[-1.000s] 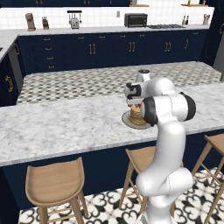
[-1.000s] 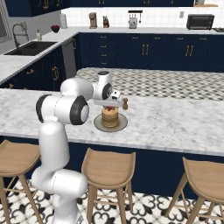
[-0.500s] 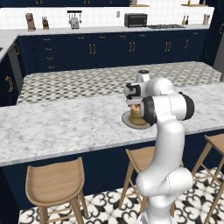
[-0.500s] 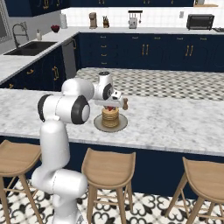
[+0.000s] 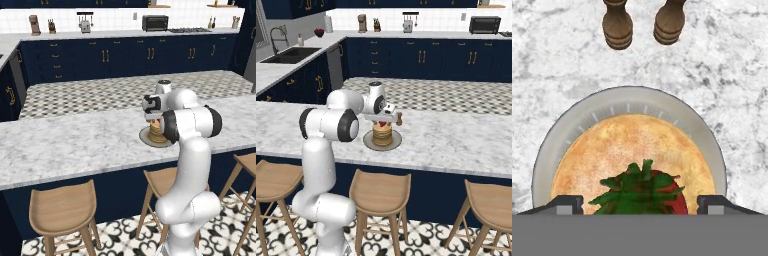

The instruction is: Take the strawberry from the fridge and place it on top of the pancake, located on the dining counter.

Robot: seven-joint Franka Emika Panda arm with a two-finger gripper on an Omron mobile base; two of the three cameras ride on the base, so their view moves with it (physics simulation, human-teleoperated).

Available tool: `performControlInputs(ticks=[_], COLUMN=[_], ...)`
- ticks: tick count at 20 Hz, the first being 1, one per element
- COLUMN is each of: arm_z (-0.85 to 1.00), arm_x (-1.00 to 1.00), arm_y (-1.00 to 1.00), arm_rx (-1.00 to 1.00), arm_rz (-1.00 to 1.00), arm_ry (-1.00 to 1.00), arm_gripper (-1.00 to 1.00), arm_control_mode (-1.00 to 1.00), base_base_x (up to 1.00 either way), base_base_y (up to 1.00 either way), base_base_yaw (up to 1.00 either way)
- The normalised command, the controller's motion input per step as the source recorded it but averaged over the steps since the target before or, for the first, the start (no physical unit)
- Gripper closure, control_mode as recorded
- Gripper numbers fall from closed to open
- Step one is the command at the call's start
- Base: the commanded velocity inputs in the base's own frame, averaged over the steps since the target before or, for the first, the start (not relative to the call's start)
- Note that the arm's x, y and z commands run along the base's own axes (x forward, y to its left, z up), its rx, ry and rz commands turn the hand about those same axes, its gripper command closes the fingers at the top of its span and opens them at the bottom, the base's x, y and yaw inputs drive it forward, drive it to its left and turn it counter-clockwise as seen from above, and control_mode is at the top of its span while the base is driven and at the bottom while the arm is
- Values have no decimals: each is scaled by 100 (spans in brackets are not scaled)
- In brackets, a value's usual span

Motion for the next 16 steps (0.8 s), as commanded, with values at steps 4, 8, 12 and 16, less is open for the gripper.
performControlInputs(ticks=[4,8,12,16], arm_z=[13,57,56,44], arm_x=[0,-27,-87,-100], arm_y=[0,2,15,22], arm_rx=[-1,-2,-1,0], arm_rz=[0,0,0,0], arm_ry=[0,-1,-1,-5], arm_gripper=[-100,-100,-100,-100], arm_control_mode=[-100,-100,-100,-100], base_base_x=[0,0,0,0], base_base_y=[0,0,0,0], base_base_yaw=[0,0,0,0])
